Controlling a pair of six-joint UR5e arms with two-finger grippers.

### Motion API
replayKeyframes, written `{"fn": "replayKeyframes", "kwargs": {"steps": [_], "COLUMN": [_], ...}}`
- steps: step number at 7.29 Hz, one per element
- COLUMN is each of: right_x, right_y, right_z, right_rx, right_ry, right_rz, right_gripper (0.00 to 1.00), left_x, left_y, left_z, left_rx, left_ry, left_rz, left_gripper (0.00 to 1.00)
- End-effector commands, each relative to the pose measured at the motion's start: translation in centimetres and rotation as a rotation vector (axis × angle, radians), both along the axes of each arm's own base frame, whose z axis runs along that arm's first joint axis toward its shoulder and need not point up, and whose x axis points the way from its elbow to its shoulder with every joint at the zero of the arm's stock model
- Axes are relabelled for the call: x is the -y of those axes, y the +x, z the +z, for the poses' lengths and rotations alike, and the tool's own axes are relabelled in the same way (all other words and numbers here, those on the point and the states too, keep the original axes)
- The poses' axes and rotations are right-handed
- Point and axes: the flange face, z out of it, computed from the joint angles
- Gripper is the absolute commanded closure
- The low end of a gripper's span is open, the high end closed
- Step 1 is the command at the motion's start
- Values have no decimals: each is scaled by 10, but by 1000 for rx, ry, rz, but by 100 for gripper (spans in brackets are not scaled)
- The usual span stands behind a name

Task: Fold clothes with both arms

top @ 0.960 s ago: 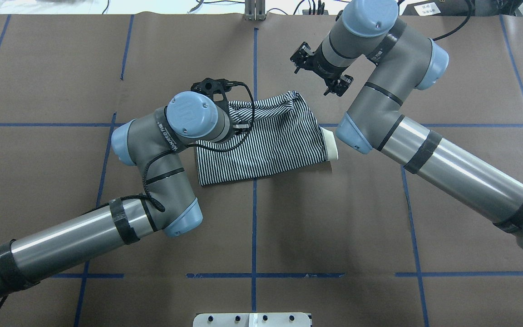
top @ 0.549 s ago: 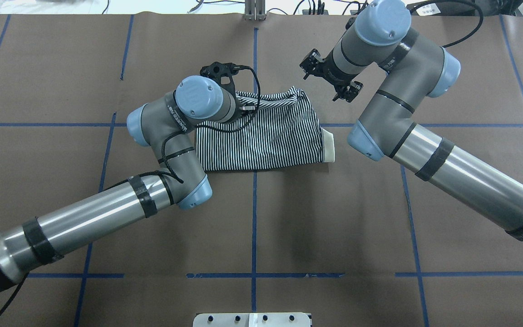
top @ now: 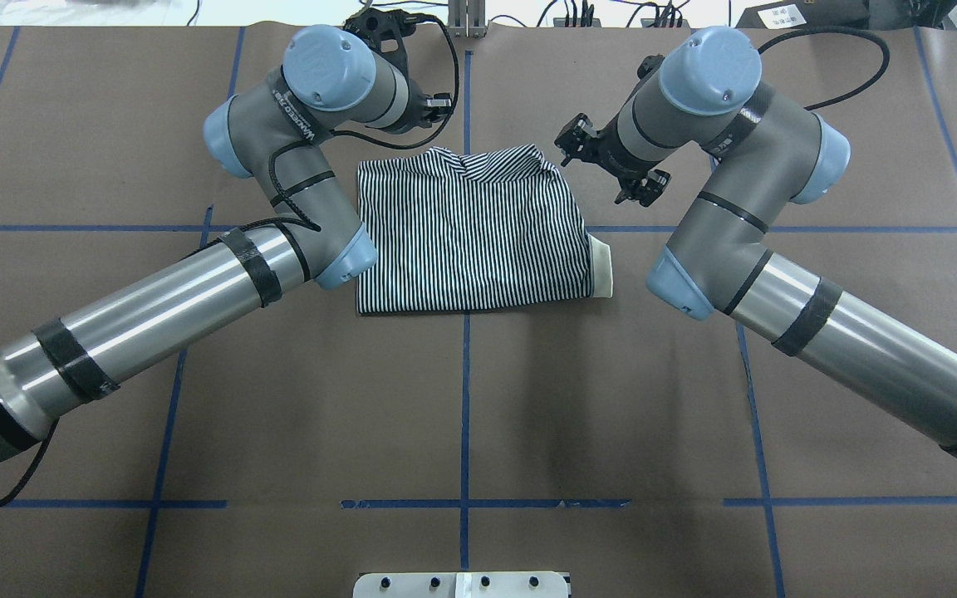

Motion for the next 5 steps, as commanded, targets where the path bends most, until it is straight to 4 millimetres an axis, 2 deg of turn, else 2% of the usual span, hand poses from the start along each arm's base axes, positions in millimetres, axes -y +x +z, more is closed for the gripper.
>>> {"fn": "replayKeyframes", "kwargs": {"steps": [1, 2, 3, 4, 5], "right_x": [-17, -28, -30, -24, -13], "right_y": [-36, -56, -86, -110, -128], "right_z": [-26, -38, -44, -51, -56], "right_rx": [0, -3, -19, -37, -54], "right_ry": [38, 37, 15, 9, 3], "right_rz": [-6, 33, 103, 95, 90], "right_gripper": [0, 1, 57, 100, 100], "left_x": [-3, -19, -39, -43, -48], "left_y": [-43, -83, -107, -112, -117], "left_z": [15, 46, 63, 71, 74], "left_rx": [-35, -47, -43, -39, -41], "left_ry": [1, 10, 41, 39, 40], "left_rz": [30, 75, 90, 89, 87], "left_gripper": [100, 100, 100, 100, 100]}}
